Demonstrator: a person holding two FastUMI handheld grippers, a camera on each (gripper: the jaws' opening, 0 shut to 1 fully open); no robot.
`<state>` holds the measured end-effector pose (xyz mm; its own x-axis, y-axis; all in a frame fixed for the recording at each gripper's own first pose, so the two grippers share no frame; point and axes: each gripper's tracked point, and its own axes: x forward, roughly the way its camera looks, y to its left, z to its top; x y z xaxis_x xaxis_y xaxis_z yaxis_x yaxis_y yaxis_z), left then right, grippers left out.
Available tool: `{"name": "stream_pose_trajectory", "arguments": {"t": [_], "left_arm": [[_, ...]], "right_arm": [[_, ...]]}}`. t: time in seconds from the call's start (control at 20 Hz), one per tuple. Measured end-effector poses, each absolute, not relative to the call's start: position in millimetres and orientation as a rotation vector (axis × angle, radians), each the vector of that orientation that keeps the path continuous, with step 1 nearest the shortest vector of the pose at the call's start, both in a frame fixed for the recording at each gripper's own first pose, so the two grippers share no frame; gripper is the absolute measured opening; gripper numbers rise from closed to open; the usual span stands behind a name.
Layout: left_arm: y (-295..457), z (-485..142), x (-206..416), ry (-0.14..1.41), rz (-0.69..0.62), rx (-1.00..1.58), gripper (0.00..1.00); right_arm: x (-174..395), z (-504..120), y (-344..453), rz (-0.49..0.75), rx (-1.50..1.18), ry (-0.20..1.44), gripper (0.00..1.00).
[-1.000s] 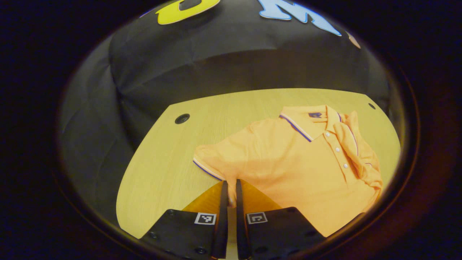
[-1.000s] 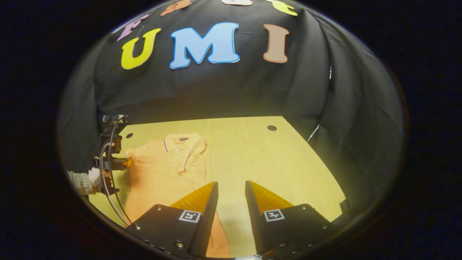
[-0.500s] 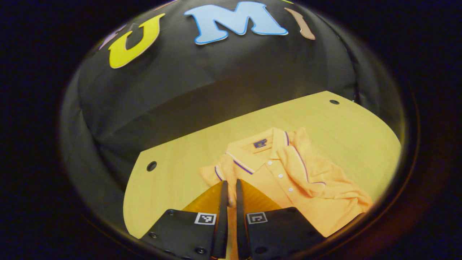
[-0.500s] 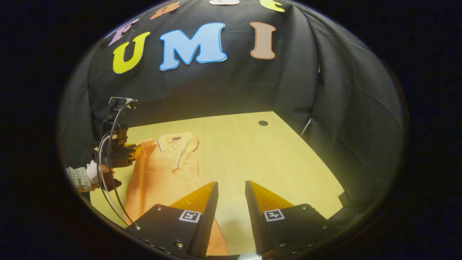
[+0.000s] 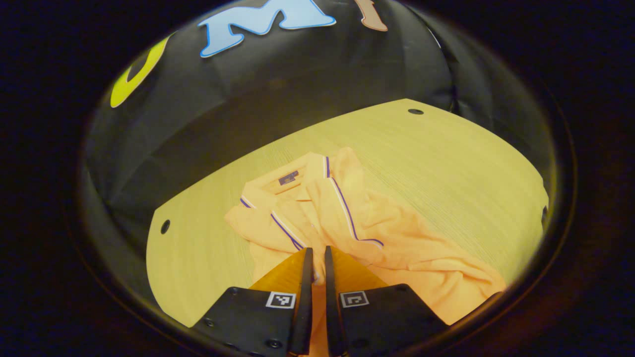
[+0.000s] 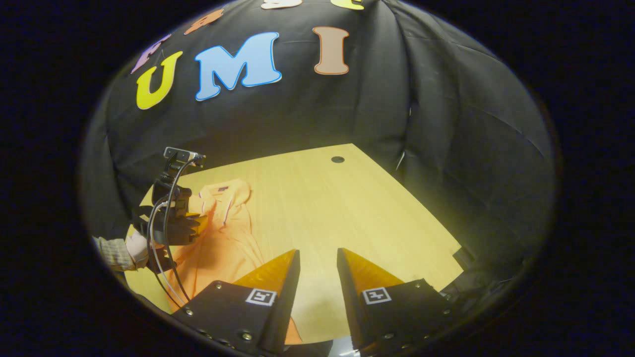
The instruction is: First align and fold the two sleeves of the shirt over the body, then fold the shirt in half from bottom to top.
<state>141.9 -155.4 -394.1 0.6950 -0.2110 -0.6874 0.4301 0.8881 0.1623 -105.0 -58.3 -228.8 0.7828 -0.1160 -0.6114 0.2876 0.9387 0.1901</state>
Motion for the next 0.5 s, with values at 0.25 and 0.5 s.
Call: {"name": "stream_pose_trajectory", "arguments": {"t": [0.25, 0.5], "left_arm": [[-152, -390, 135, 0.73, -0.37, 0.279, 0.57], [-136, -368, 125, 0.701, -0.334, 0.237, 0.74]], "right_arm": [[-104, -236, -59, -0.203, 0.292, 0.645, 0.49], [-94, -235, -51, -0.152, 0.279, 0.638, 0.49]]}}
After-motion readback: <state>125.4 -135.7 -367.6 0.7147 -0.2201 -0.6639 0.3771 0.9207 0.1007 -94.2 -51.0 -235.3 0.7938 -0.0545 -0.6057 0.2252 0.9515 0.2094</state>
